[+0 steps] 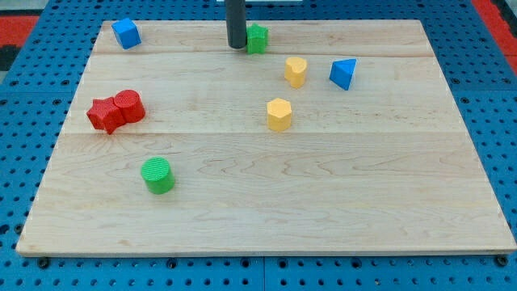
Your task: Slide the green circle along with the blue triangle towards top right
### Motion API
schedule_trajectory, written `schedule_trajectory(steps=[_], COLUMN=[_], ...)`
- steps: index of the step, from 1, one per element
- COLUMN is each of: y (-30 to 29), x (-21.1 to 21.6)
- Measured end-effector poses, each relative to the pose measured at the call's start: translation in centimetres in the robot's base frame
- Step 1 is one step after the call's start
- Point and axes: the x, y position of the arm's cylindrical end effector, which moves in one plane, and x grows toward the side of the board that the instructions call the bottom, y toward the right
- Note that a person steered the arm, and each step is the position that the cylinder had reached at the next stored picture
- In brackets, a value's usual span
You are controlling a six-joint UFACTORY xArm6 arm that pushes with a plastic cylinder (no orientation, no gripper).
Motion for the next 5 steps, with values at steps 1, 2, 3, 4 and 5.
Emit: schedule_trajectory(steps=[1, 2, 3, 4, 5], y=[0.9, 1.5, 1.5, 1.8, 1.9], x=[-0.6, -0.6, -0.4, 3.3, 7.7])
